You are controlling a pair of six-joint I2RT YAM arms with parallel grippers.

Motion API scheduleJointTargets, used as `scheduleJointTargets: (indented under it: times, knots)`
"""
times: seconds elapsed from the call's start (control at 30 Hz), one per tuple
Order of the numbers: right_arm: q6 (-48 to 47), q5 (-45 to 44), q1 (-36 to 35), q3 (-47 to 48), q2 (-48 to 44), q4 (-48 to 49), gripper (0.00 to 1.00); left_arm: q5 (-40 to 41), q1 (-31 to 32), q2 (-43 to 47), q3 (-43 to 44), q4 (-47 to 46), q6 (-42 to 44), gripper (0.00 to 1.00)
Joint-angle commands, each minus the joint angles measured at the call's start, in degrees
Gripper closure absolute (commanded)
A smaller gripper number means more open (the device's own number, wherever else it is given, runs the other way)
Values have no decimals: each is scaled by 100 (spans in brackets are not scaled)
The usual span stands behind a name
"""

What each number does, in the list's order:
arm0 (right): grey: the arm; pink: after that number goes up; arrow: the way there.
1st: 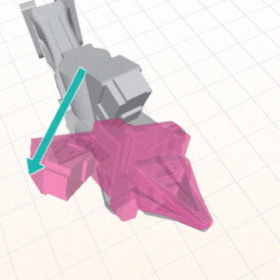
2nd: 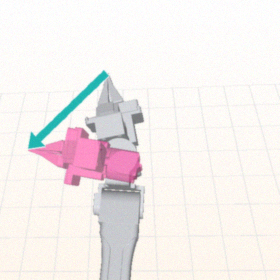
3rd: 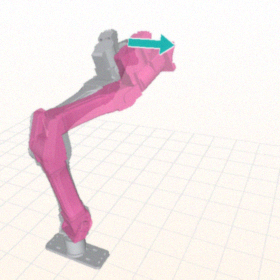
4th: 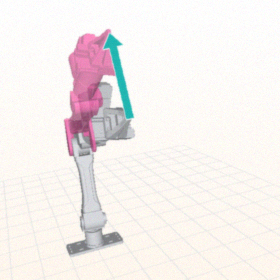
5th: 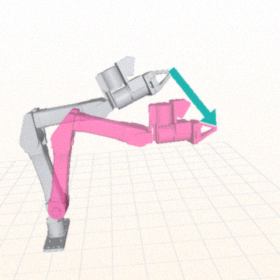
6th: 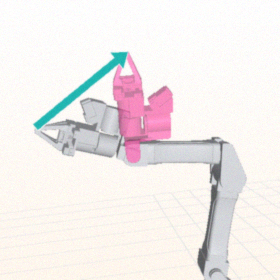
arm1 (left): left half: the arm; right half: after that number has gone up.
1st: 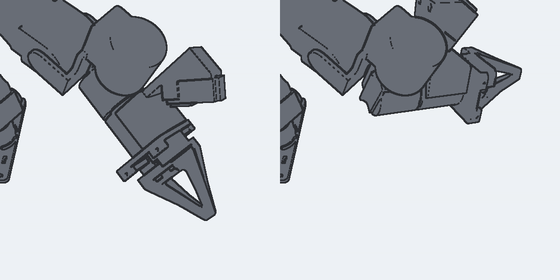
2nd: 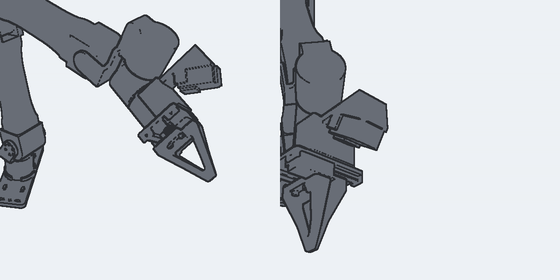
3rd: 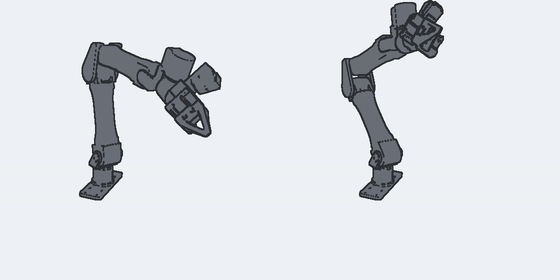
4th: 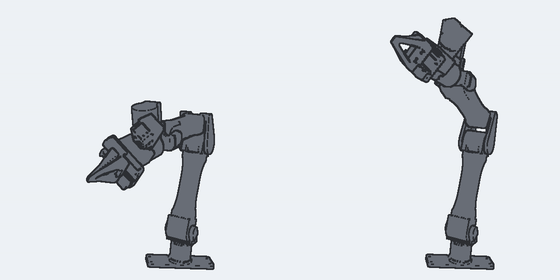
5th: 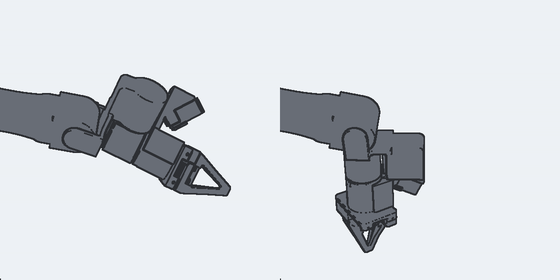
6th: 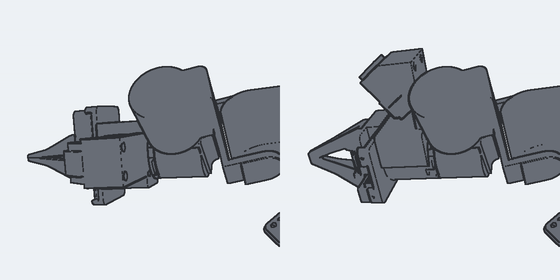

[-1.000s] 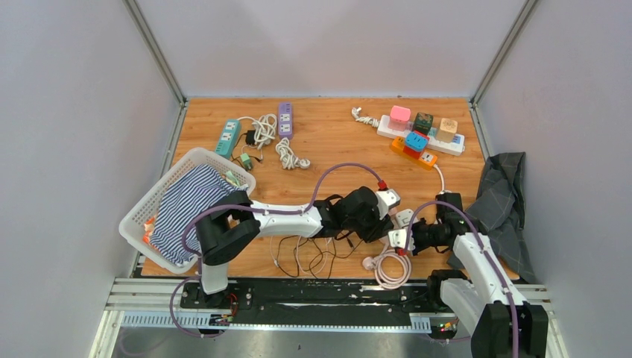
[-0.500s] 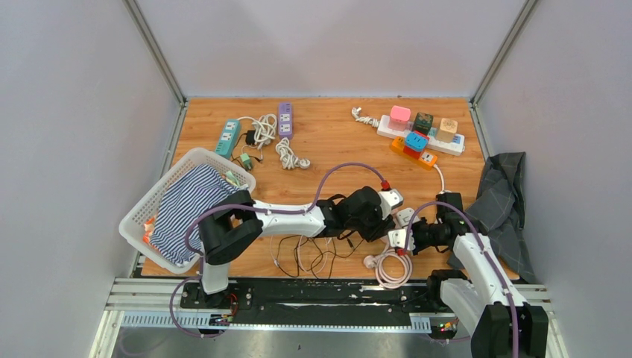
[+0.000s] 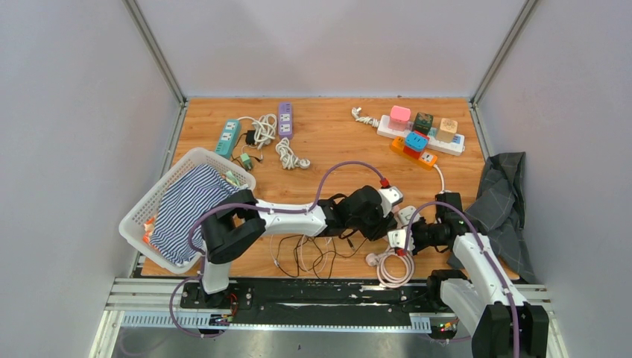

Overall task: Pull the plug off the socket
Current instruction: Remove the plug from the socket.

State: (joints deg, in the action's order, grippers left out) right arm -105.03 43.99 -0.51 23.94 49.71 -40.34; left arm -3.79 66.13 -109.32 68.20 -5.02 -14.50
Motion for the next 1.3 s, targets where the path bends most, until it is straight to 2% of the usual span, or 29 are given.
scheduleJointTargets:
  times: [0.0,0.2,0.43,0.5,0.6,0.73,0.87,0.97,1.13,1.23,1.27]
  knots:
    - [19,-11,-106,-193,86,-383,100,815,112,37,-295,-6,256,100]
    - [28,-37,-102,-188,133,-370,99,890,120,-36,-335,-12,262,100]
    - [60,-66,-98,-185,139,-370,99,-248,31,-88,-86,-34,-631,100]
    - [66,-66,-98,-190,143,-370,99,-343,23,-49,-34,-26,-697,100]
    - [79,-66,-104,-186,151,-370,98,166,78,108,-120,-15,-394,100]
    - [105,-78,-102,-173,208,-370,98,1503,293,288,-323,-9,316,100]
    - [114,-107,-98,-179,223,-353,98,1900,330,314,-426,-17,446,100]
    - [117,-135,-97,-188,240,-343,98,1627,331,317,-410,-19,214,100]
    - [139,-159,-99,-181,243,-343,98,476,255,182,-150,-19,-544,100]
    - [141,-154,-103,-180,249,-343,98,415,266,194,-64,-19,-544,100]
    - [145,-149,-101,-186,255,-345,98,712,318,223,-73,7,-345,100]
